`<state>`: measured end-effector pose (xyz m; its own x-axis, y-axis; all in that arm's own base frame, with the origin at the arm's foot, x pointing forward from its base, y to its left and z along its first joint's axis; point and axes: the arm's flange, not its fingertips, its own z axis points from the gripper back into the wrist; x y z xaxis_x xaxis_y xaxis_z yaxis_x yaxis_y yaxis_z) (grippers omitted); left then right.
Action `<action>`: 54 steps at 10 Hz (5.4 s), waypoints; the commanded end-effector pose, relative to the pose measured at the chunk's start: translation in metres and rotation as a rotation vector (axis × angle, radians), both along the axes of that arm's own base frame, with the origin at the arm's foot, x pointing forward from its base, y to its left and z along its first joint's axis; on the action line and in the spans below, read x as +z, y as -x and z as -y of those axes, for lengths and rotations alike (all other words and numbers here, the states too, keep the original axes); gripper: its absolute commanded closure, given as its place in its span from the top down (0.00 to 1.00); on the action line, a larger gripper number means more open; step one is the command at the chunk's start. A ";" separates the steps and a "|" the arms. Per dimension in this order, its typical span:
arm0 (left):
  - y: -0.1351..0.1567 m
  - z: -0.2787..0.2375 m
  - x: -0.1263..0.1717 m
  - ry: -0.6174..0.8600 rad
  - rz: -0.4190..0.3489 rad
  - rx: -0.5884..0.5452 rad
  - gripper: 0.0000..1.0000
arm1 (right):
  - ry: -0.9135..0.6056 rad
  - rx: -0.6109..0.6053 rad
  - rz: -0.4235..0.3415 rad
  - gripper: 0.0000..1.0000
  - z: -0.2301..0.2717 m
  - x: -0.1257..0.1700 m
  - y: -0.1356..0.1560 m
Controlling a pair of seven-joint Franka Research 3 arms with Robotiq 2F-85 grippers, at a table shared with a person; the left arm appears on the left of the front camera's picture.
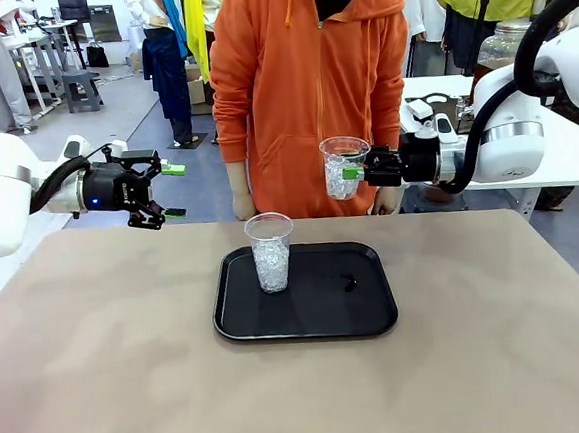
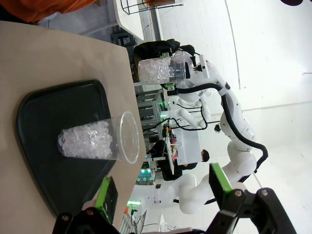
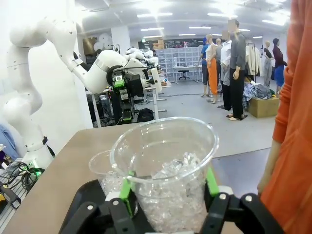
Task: Pour the drink into the iced cup.
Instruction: Open the gripper to release the iced cup you were holding, then pick up the iced cup indicated by the human and present it to them.
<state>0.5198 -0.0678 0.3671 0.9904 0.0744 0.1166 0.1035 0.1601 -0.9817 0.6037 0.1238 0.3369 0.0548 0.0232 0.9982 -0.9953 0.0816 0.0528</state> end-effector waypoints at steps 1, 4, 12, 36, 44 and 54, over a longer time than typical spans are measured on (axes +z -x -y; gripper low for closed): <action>0.001 0.000 0.002 0.000 0.005 0.001 1.00 | -0.005 0.005 0.003 0.68 -0.001 0.004 0.003; 0.001 0.000 0.002 0.000 0.005 0.001 1.00 | -0.005 0.005 0.003 0.68 -0.001 0.004 0.003; 0.001 0.000 0.002 0.000 0.005 0.001 1.00 | -0.005 0.005 0.003 0.68 -0.001 0.004 0.003; 0.001 0.000 0.002 0.000 0.005 0.001 1.00 | 0.040 -0.039 -0.032 1.00 0.038 -0.010 0.004; 0.001 0.000 0.002 0.000 0.005 0.001 1.00 | -0.033 -0.006 0.088 1.00 0.115 -0.071 0.060; 0.001 0.000 0.002 0.000 0.005 0.001 1.00 | -0.035 -0.002 0.040 1.00 0.123 -0.083 0.067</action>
